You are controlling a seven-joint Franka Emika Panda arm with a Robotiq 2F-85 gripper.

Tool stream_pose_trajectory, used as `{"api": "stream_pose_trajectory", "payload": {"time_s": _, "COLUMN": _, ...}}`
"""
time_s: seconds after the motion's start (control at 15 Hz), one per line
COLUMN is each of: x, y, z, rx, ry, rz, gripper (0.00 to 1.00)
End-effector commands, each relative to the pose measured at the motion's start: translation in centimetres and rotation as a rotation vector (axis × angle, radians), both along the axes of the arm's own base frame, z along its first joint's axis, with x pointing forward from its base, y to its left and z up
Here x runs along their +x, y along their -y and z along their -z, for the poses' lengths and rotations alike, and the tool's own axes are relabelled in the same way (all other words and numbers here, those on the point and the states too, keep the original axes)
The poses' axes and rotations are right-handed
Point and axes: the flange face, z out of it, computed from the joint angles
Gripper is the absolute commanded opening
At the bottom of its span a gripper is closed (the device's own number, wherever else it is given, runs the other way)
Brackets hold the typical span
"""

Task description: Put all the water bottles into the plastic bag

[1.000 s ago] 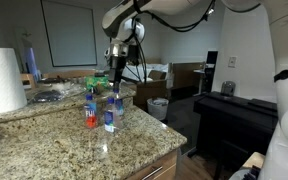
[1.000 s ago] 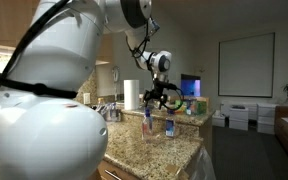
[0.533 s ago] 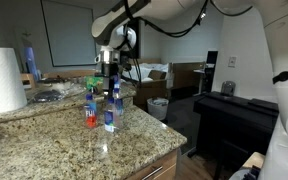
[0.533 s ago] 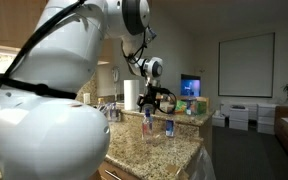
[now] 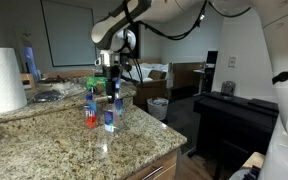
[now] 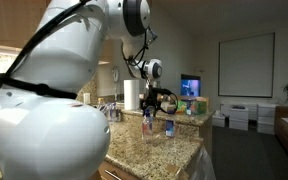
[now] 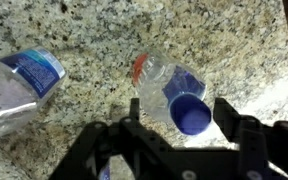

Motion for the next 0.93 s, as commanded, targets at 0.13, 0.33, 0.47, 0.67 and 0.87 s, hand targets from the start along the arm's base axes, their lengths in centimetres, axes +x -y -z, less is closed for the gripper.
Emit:
{"api": "stream_pose_trajectory", "payload": {"time_s": 0.13, "x": -0.9, "y": 0.2, "z": -0.4, "rx": -0.012, "ry": -0.001, "rz": -0.016, "gripper": 0.33}}
{"api": "stream_pose_trajectory", "payload": {"time_s": 0.33, "x": -1.0, "y": 0.7, "z": -0.3, "rx": -0.007, "ry": -0.014, "rz": -0.016, "gripper": 0.15}}
{"api": "stream_pose_trajectory", "payload": {"time_s": 0.47, "x": -1.2, "y": 1.3, "z": -0.6, "rx": -0.008, "ry": -0.015, "rz": -0.011, "gripper": 0.13}}
{"api": "stream_pose_trajectory", "payload": {"time_s": 0.67, "x": -0.9, "y": 3.6, "z": -2.0, "rx": -0.02, "ry": 0.005, "rz": 0.017, "gripper": 0.13}}
{"api": "stream_pose_trajectory", "payload": {"time_s": 0.87, "x": -0.2, "y": 8.8, "z": -4.2, "rx": -0.019, "ry": 0.047, "rz": 0.106, "gripper": 0.12}}
